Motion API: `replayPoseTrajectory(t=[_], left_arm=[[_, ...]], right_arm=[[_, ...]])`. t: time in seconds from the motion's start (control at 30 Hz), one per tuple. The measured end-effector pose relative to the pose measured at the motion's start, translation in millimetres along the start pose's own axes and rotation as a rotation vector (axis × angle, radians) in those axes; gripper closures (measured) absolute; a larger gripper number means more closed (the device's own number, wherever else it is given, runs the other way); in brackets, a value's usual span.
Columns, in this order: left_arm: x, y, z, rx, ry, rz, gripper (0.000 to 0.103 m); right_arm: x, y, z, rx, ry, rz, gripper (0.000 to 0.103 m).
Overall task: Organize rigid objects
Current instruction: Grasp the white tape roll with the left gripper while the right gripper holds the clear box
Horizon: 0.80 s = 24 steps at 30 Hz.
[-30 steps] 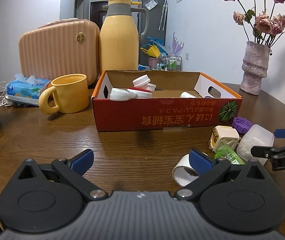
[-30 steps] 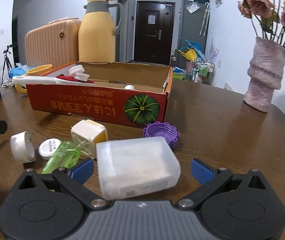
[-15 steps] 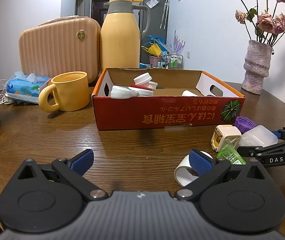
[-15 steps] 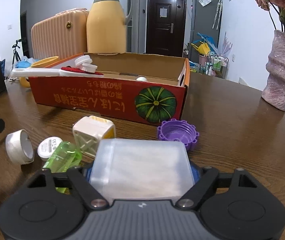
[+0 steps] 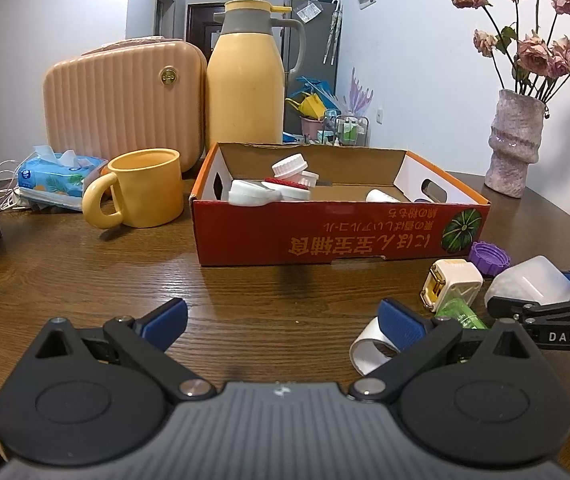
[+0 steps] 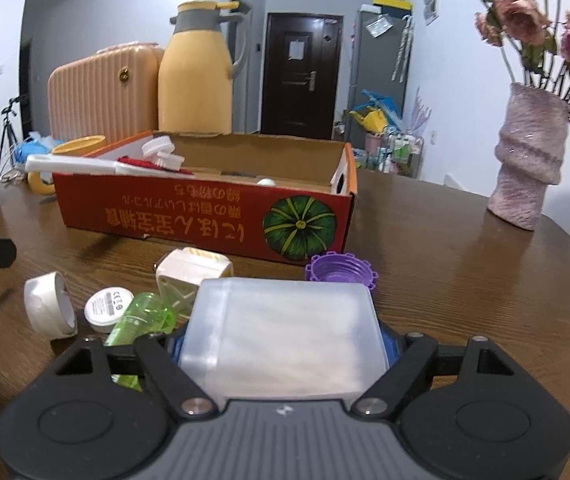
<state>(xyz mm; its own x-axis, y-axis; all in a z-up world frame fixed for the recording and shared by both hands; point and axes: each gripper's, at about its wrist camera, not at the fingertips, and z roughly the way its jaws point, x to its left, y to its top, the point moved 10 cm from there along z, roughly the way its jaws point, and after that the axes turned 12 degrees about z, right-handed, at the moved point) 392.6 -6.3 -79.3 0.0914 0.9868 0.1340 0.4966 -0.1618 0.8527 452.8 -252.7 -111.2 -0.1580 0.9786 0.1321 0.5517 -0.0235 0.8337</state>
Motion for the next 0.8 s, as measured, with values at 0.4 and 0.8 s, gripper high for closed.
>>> replayPoseTrajectory(t=[0.4,0.8], left_arm=[[-2,1,-5,-0.018,-0.013,-0.004,0.0],[-39,-5,4,0.006,-0.103,0.086,0.0]], right_arm=[[-3,-1,-45,-0.112,-0.032,0.101,0.022],[6,-5,-62,-0.152,-0.021,0.101,0.022]])
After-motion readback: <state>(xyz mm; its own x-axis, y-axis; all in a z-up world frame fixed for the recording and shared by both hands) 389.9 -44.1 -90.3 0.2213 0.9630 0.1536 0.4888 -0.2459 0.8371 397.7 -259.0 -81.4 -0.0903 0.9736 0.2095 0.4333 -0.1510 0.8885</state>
